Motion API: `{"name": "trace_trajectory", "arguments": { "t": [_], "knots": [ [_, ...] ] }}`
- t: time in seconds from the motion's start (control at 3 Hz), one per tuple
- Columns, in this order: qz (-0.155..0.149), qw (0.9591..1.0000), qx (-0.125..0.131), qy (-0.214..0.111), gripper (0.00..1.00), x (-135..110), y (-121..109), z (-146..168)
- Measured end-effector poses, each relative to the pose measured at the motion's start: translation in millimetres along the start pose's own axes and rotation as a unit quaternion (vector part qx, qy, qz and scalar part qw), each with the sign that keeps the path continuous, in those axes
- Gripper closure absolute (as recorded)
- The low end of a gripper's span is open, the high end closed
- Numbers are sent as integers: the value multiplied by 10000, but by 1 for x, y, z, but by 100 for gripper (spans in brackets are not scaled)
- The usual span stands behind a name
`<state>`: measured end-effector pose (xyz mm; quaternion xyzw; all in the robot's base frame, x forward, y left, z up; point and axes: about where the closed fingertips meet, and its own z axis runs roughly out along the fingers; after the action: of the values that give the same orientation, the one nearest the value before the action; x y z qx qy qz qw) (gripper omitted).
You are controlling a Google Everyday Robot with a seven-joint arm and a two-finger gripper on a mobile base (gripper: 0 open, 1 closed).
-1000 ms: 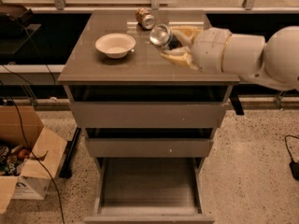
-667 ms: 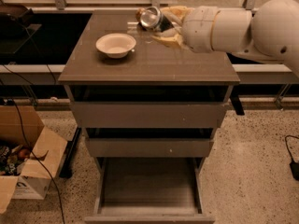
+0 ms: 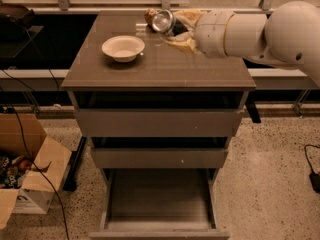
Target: Pick redbull can from bottom drawer and place on counter
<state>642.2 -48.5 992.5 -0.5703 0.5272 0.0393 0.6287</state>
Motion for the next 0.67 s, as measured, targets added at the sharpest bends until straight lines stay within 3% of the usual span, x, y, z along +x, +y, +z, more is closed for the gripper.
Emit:
{"name": "trace_trajectory", "arguments": {
  "t": [0.33,0.67],
  "knots": [
    [11,9987,10,518,100,30,0,8],
    [104,9942,-83,1070,100,72,5,15]
  ]
}}
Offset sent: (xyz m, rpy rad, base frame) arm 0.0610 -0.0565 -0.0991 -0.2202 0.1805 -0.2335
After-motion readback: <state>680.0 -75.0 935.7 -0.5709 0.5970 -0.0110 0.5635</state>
